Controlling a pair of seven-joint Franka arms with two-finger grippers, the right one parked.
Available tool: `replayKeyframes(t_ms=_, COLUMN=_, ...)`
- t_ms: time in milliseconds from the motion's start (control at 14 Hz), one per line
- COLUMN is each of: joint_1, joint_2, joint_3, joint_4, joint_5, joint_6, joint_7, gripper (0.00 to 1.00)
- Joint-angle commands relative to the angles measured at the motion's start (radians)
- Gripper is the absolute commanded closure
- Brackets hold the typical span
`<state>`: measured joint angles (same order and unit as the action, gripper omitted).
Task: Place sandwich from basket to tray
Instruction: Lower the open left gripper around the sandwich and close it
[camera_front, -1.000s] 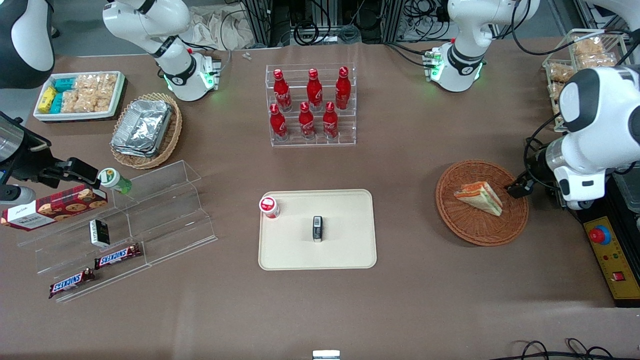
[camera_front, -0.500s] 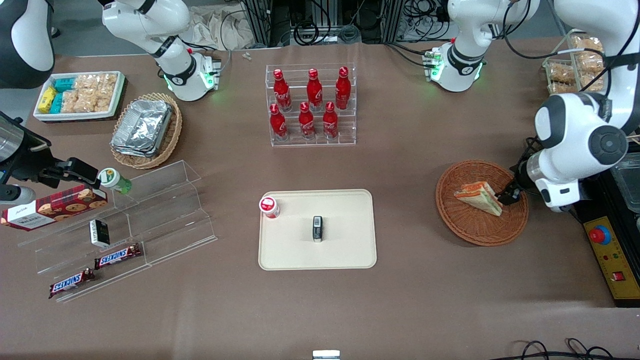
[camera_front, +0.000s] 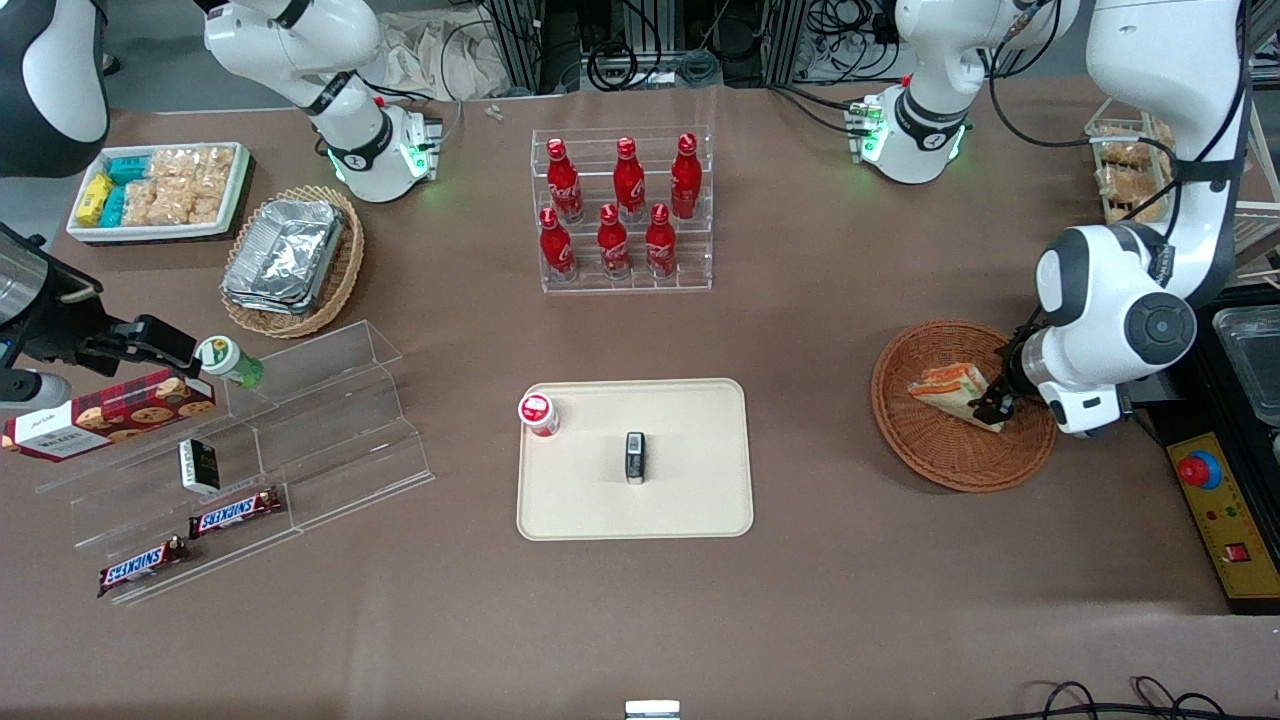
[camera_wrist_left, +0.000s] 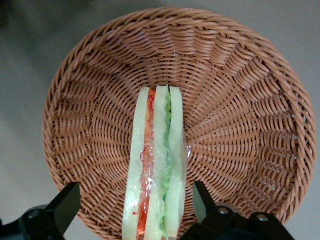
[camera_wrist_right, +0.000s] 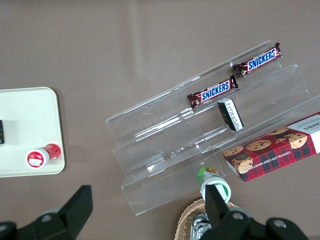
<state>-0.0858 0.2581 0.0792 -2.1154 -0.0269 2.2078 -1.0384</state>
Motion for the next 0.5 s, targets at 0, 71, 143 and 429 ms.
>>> replayKeyframes(t_ms=0, joint_1=-0.002, joint_2=-0.007, joint_3=-0.006, joint_4=-0.035, joint_5=-0.002, joint_6=0.050, joint_7=-0.032, gripper=0.00)
replayKeyframes(t_ms=71, joint_1=-0.002, joint_2=0.003, joint_3=-0.006, joint_4=-0.035, joint_5=-0.002, joint_6=0.062, joint_7=-0.043, gripper=0.00)
replayKeyframes(t_ms=143, joint_1=-0.003, joint_2=0.015, joint_3=-0.009, joint_4=-0.035, joint_5=-0.002, joint_6=0.070, joint_7=-0.052, gripper=0.00)
replayKeyframes(t_ms=429, joint_1=-0.003, joint_2=0.059, joint_3=-0.030, joint_4=-0.035, joint_5=-0.002, joint_6=0.107, joint_7=-0.057, gripper=0.00)
